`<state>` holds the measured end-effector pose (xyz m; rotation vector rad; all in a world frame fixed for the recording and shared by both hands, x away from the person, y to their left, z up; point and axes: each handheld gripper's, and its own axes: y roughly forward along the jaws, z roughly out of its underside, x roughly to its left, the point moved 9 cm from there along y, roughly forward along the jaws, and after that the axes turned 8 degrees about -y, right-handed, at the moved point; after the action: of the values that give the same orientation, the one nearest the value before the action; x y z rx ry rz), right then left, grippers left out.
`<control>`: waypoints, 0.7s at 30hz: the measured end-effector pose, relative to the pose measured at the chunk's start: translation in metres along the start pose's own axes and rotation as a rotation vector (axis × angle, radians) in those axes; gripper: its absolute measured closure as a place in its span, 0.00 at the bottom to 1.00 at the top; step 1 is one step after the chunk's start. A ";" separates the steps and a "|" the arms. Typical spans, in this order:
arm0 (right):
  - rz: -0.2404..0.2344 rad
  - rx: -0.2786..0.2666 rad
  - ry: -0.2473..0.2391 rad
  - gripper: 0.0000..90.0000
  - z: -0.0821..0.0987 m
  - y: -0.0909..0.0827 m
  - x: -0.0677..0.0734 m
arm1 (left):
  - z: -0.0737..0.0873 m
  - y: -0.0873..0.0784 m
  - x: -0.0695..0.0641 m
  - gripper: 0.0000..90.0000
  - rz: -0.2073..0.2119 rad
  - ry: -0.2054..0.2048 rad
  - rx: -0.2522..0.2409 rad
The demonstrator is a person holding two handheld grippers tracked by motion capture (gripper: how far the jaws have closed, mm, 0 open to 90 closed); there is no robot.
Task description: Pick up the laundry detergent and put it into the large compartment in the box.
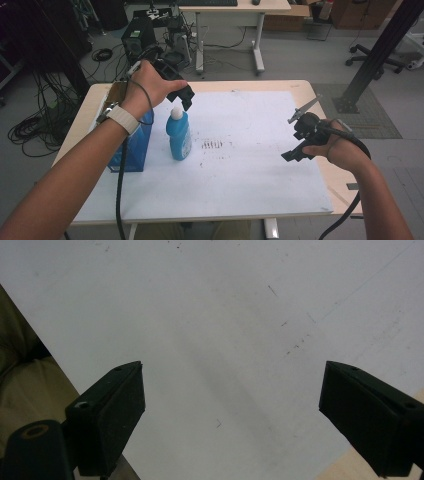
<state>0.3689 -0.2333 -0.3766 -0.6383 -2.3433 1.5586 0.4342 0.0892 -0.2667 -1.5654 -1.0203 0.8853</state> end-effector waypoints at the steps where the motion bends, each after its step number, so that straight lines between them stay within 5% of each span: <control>1: -0.001 -0.001 -0.004 0.13 0.000 0.000 0.000 | 0.000 0.000 0.000 0.11 0.004 -0.009 -0.001; 11: -0.004 -0.002 -0.025 0.13 -0.003 0.000 0.001 | 0.004 0.003 0.003 0.11 0.018 -0.093 0.027; 21: -0.009 0.003 -0.034 0.13 -0.003 0.002 0.000 | 0.006 0.007 0.004 0.11 0.030 -0.130 0.029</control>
<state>0.3704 -0.2300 -0.3775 -0.6040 -2.3647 1.5808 0.4315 0.0938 -0.2746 -1.5180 -1.0729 1.0295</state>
